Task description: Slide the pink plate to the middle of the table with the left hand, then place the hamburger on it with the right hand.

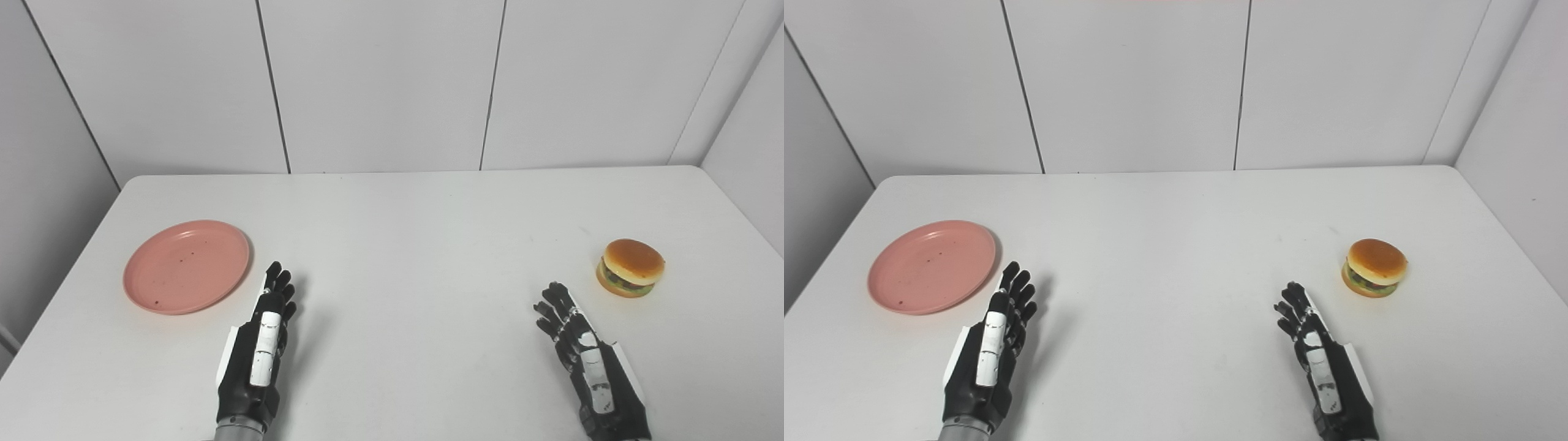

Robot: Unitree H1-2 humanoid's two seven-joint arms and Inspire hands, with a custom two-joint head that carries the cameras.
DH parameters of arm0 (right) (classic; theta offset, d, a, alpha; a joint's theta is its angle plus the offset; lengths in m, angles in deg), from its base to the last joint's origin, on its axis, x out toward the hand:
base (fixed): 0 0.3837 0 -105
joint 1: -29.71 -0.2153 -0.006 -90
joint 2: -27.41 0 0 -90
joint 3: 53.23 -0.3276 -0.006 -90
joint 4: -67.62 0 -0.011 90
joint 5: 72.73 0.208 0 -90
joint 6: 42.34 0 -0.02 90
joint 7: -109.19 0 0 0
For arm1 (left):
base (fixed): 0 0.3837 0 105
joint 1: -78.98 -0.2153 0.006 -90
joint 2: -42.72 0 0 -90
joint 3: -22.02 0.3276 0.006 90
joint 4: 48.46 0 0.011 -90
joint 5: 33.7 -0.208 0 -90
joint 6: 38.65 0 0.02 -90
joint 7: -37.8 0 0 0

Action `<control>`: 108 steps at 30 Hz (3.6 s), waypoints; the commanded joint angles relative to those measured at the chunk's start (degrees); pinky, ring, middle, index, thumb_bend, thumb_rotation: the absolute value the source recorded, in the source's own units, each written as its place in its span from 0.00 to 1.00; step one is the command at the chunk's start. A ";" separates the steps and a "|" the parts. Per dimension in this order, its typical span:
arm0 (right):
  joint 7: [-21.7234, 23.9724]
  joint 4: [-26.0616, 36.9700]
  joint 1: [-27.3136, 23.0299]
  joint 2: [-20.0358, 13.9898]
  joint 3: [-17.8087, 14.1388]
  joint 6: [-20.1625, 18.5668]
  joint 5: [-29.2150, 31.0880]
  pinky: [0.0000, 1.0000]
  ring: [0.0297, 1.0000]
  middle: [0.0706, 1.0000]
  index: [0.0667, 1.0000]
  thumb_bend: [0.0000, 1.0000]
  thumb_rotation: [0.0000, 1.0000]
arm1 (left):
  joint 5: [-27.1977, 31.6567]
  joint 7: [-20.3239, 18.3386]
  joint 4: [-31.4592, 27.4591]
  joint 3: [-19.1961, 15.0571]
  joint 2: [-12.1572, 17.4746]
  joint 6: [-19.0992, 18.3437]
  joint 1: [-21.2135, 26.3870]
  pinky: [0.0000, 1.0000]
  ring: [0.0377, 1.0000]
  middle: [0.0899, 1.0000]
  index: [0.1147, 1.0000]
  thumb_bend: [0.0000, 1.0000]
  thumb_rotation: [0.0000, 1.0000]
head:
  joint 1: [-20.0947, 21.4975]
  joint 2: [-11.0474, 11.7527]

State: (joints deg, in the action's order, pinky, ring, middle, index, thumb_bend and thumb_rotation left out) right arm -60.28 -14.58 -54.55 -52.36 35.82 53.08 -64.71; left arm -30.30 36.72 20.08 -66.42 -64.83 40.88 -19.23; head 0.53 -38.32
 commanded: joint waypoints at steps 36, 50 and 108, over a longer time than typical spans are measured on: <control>6.56 -14.25 -1.56 -6.30 -2.75 12.70 7.55 0.98 0.95 0.96 0.95 0.91 1.00 | -5.32 5.56 7.40 6.63 -3.13 6.38 -3.96 1.00 1.00 1.00 1.00 0.75 0.96 | -13.12 9.76; 5.97 -16.20 -1.76 -5.52 -1.95 13.67 6.51 0.97 0.94 0.96 0.93 0.92 1.00 | -3.28 5.30 7.91 4.66 -2.69 9.47 -2.72 1.00 1.00 1.00 0.97 0.81 0.96 | -12.47 13.59; 4.22 -15.43 -0.84 -4.52 -0.07 14.01 3.54 0.95 0.93 0.94 0.92 0.94 1.00 | 6.13 3.46 47.98 -21.00 25.12 24.51 40.20 0.61 0.73 0.74 0.72 1.00 0.87 | -9.82 13.71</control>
State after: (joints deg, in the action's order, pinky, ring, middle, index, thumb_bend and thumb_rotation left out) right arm -55.83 -27.10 -56.66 -57.71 34.45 70.10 -60.00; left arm -24.82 40.02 68.35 -86.89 -41.59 62.48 17.54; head -9.23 -24.52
